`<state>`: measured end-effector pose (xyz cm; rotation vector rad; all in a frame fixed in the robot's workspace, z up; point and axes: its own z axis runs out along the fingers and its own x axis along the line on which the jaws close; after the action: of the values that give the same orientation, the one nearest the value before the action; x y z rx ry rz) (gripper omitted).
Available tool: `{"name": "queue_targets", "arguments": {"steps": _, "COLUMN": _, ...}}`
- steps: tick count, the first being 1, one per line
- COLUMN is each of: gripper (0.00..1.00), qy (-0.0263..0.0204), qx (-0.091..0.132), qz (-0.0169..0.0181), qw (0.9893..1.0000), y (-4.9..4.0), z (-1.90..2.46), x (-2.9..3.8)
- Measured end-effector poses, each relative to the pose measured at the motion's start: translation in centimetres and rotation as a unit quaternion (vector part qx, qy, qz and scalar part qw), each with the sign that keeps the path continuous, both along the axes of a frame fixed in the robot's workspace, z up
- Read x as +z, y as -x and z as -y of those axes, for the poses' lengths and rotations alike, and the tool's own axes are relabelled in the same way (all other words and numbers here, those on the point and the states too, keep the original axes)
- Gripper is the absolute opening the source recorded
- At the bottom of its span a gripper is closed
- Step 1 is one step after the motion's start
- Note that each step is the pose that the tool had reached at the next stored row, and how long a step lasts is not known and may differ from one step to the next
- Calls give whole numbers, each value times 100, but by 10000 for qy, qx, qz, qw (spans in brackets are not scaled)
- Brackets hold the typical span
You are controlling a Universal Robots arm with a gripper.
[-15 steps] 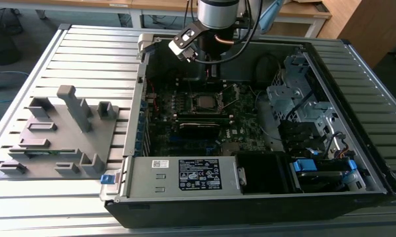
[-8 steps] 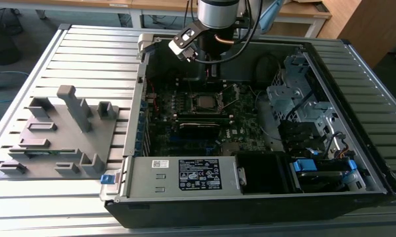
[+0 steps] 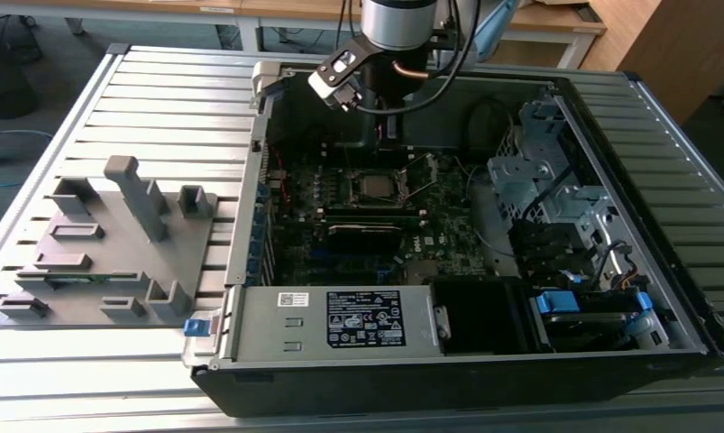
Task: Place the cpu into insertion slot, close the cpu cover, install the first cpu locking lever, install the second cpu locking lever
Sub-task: 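Close the cpu cover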
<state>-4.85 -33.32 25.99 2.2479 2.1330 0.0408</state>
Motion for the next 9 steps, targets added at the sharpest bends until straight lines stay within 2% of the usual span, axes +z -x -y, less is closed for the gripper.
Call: {"name": "queue_targets", "arguments": {"steps": 9, "gripper": 10, "qy": 0, "qx": 0, "qz": 0, "qw": 10000, "y": -29, "z": -10, "x": 0}}
